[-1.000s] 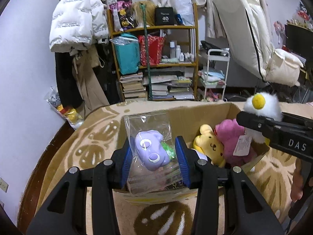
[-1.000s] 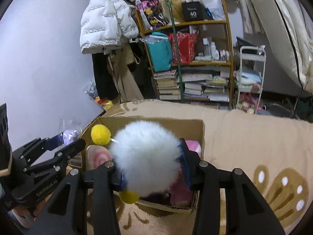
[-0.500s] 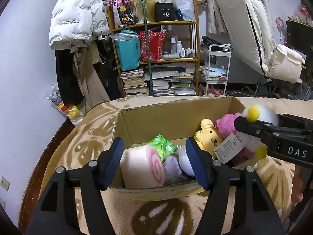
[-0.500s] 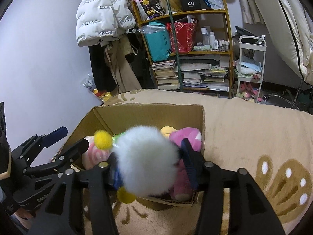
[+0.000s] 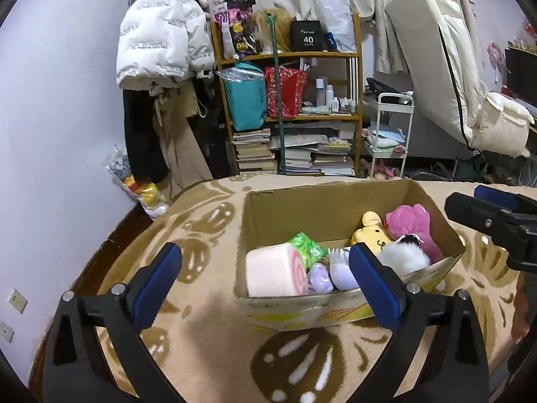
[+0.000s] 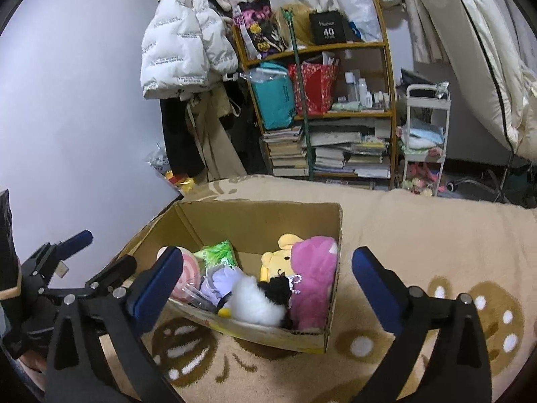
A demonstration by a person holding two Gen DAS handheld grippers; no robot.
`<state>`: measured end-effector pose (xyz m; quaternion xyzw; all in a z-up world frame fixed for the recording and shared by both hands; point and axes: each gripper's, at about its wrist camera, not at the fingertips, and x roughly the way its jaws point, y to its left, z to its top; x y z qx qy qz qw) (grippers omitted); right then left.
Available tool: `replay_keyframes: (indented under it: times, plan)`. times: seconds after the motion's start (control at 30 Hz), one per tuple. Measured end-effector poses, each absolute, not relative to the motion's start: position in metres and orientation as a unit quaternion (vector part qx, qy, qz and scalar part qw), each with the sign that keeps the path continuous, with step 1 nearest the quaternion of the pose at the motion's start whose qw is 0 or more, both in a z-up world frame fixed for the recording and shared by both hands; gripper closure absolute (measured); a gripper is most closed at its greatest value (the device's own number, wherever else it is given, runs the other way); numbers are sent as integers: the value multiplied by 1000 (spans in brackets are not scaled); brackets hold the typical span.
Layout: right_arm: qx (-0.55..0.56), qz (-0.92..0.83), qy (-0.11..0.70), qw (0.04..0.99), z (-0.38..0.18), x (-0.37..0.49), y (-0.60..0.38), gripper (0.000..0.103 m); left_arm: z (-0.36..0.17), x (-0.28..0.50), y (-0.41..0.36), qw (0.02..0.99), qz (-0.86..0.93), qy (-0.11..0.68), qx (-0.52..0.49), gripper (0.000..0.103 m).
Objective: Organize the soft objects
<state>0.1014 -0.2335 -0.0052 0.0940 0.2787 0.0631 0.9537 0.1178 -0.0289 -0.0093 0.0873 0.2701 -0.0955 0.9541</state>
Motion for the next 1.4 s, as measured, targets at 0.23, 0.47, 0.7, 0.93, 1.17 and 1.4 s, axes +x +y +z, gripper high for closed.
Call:
replay_keyframes:
  times: [0.23, 0.47, 0.7, 0.93, 1.17, 1.4]
  plan:
    - [68, 54, 255, 963, 10, 71, -226, 0, 4, 88, -18, 956, -93, 260, 99, 4]
    - [51, 41, 231, 971, 27, 43, -225, 0, 24, 53, -10, 961, -96, 238, 105, 4]
    - [48, 25, 218, 974, 36, 20, -225, 0, 37, 21, 0, 966, -90, 220, 100, 3]
    - [45, 11, 212, 976, 39, 1, -226, 0, 40, 3, 8, 972, -78, 200, 98, 1]
    - [41, -1, 200, 979, 41, -12, -227, 0, 37, 0, 10, 974, -75, 194, 92, 1]
    - [38, -4, 207, 978, 33, -12, -229, 0, 34, 2, 13, 975, -71, 190, 90, 1]
